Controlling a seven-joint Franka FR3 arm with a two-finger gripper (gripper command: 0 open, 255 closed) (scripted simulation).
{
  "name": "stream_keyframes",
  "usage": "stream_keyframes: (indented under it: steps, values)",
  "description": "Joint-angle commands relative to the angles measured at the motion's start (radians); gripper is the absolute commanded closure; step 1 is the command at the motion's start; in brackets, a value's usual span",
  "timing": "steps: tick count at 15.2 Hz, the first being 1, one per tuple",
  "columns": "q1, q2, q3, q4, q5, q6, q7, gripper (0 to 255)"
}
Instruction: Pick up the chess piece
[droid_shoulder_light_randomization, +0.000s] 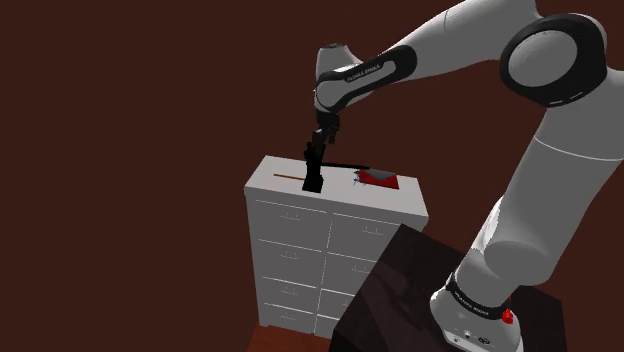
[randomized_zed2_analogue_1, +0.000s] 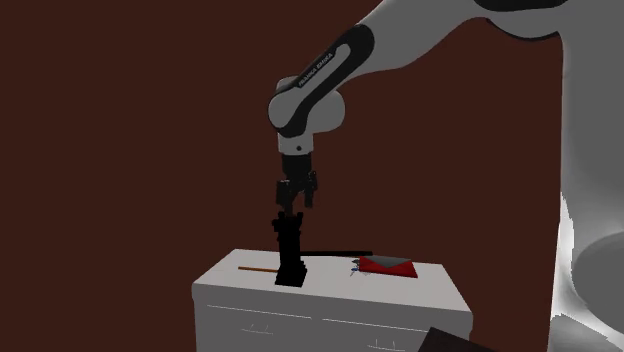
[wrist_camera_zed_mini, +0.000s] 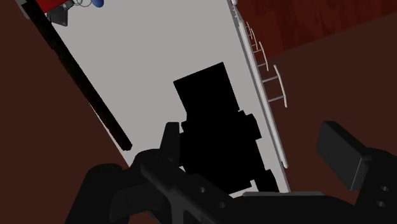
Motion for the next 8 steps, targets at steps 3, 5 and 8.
stream_keyframes:
  steps: [3, 5, 8]
  values:
    - [0.000, 0.025, 0.000, -0.026, -0.002, 0.051, 0.006, 0]
    - [-0.001, 0.034, 0.000, -0.037, -0.002, 0.071, 0.008, 0]
    - [-0.001, 0.033, -0.001, -0.038, -0.002, 0.071, 0.007, 255]
